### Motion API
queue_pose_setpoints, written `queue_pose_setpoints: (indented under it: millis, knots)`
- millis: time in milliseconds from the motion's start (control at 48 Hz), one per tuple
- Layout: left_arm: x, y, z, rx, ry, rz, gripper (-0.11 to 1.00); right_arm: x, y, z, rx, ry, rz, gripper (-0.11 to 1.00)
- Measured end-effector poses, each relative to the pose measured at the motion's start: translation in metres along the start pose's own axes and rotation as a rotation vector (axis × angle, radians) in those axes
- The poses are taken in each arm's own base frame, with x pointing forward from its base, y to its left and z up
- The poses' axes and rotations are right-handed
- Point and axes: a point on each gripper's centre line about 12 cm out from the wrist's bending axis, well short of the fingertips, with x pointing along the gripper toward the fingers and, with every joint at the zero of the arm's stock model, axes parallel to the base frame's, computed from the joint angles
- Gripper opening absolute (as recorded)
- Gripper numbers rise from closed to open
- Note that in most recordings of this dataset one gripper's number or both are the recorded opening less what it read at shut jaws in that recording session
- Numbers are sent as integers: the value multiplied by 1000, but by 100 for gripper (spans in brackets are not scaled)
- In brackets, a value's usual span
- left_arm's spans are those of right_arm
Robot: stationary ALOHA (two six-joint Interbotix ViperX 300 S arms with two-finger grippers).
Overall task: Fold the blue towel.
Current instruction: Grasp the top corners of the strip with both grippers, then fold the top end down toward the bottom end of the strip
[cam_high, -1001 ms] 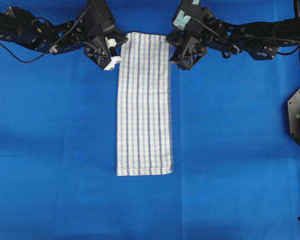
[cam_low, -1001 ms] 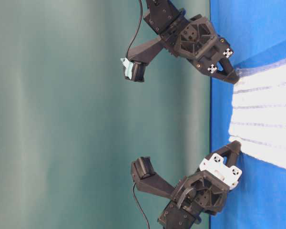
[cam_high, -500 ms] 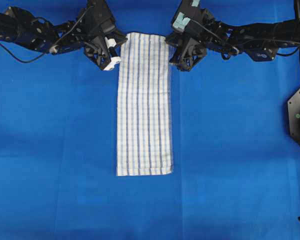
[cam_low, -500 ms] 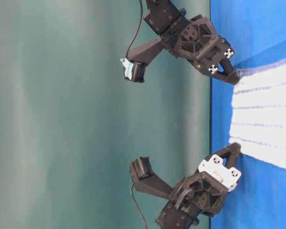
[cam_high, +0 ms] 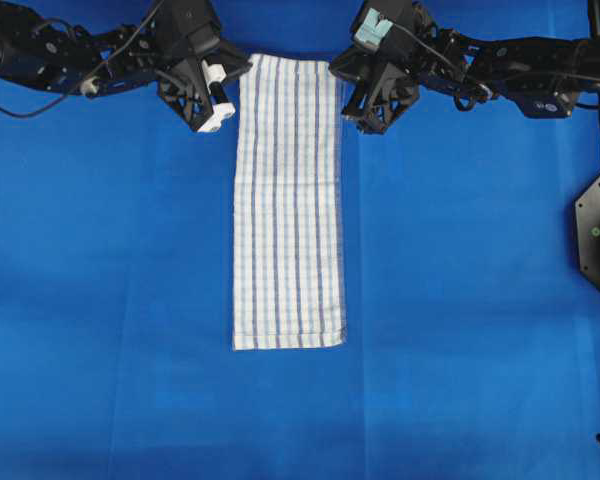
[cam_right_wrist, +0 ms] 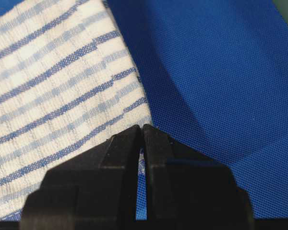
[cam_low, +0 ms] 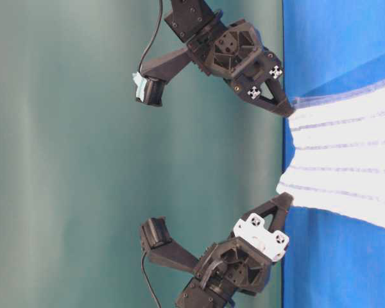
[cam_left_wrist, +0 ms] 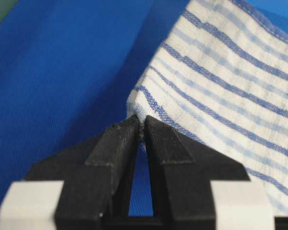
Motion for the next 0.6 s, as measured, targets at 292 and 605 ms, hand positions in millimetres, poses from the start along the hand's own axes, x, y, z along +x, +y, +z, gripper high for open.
queue_pose_setpoints:
  millis: [292,605]
  knots:
    - [-16,-23,-6,23,6,-50,4,-8,24,-12,-20,44,48,2]
    - [-49,-84,-15,45,1,-193,4,-42,77,-30,-33,56,176,2]
